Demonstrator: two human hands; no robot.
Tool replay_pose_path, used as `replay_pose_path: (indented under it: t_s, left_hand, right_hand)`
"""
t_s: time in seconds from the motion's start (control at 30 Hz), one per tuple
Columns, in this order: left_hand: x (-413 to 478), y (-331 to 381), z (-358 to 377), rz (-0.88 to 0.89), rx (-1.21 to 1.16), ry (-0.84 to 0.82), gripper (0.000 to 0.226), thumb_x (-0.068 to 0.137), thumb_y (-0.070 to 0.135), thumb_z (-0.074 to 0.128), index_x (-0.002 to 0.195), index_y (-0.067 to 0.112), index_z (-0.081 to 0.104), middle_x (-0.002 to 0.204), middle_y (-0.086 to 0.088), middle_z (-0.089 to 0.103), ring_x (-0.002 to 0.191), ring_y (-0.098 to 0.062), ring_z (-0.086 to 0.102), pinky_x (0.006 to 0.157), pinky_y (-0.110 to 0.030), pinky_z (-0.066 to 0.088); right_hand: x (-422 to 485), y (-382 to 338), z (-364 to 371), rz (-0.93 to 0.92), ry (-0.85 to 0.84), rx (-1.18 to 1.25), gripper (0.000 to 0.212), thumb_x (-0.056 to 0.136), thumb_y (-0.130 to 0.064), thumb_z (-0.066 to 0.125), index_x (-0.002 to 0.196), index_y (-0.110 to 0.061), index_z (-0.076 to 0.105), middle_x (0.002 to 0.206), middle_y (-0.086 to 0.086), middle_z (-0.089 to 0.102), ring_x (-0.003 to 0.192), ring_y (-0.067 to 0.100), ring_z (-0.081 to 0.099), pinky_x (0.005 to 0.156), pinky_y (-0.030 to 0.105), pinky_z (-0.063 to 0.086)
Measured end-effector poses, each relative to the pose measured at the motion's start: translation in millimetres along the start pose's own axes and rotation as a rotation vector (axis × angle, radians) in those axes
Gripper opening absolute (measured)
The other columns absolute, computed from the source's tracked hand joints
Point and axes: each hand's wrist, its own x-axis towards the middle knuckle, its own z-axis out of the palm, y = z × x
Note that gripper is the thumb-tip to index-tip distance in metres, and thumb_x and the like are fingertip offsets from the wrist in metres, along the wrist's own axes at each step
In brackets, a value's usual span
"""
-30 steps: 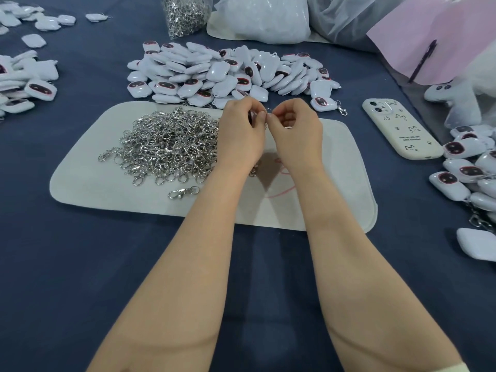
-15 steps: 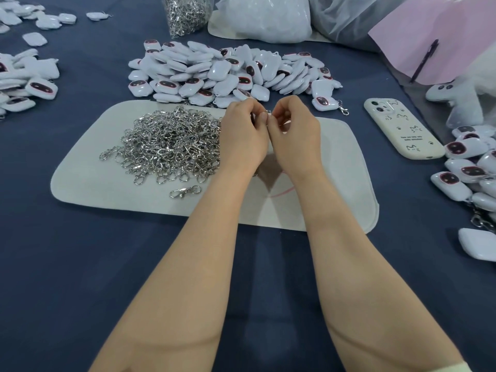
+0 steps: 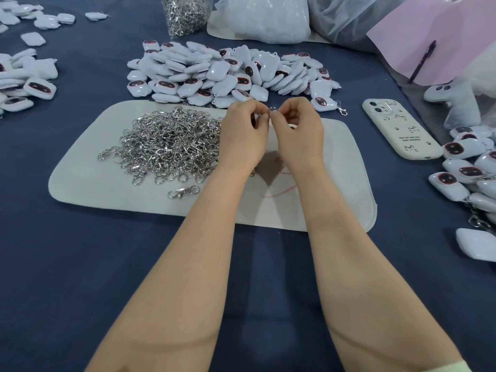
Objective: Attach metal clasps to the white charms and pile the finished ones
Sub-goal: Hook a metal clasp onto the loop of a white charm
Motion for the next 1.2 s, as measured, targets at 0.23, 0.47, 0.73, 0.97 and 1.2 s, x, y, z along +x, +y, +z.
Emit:
replay_pose_path:
  t_s: [0.23,0.47,0.73,0.97,1.2]
  left_hand:
    - [-0.5,1.2,-0.3,0.018,-0.014,-0.012,0.012,0.089,0.013,0.056,0.082,0.023,0.058,0.096,-0.009,0.064,0.074,-0.011,0.050,0.069,-0.017,0.034]
    - [0.3,-1.3,-0.5,0.030,0.032,0.000,0.012,0.094,0.015,0.049,0.094,0.010,0.061,0.103,-0.011,0.060,0.082,-0.016,0.052,0.071,-0.018,0.035]
    - [-1.6,-2.9,0.8,0.039,0.109,0.031,0.017,0.096,0.015,0.046,0.100,0.005,0.059,0.111,-0.011,0.050,0.081,-0.011,0.041,0.068,-0.016,0.028]
    - [-1.7,-0.2,1.9,0.015,0.008,0.029,0.009,0.094,0.020,0.052,0.089,0.015,0.058,0.101,-0.007,0.057,0.077,-0.014,0.049,0.068,-0.018,0.032]
    - [-1.6,0.2,-0.4,-0.018,-0.078,0.007,0.011,0.090,0.018,0.057,0.079,0.019,0.059,0.081,-0.006,0.065,0.062,-0.008,0.050,0.062,-0.021,0.039]
  right_hand:
    - [3.6,2.1,-0.1,0.116,-0.040,0.048,0.021,0.084,-0.009,0.059,0.072,-0.023,0.049,0.069,-0.004,0.053,0.064,0.012,0.046,0.066,0.031,0.041]
    - [2.7,1.9,1.6,0.049,-0.058,-0.016,0.017,0.085,-0.012,0.063,0.077,-0.023,0.052,0.071,-0.014,0.055,0.064,-0.002,0.050,0.067,0.014,0.042]
    - [0.5,0.6,2.8,-0.084,-0.032,-0.108,0.010,0.085,-0.007,0.060,0.083,-0.017,0.057,0.075,-0.015,0.056,0.068,-0.007,0.052,0.065,0.005,0.039]
    - [4.7,3.1,3.5,0.046,-0.015,-0.061,0.010,0.089,-0.014,0.058,0.081,-0.020,0.055,0.072,-0.016,0.057,0.071,-0.003,0.055,0.068,0.009,0.043]
    - [4.9,3.5,4.9,0.086,-0.018,-0.037,0.010,0.090,-0.015,0.056,0.081,-0.018,0.056,0.073,-0.011,0.059,0.077,0.011,0.060,0.077,0.027,0.050]
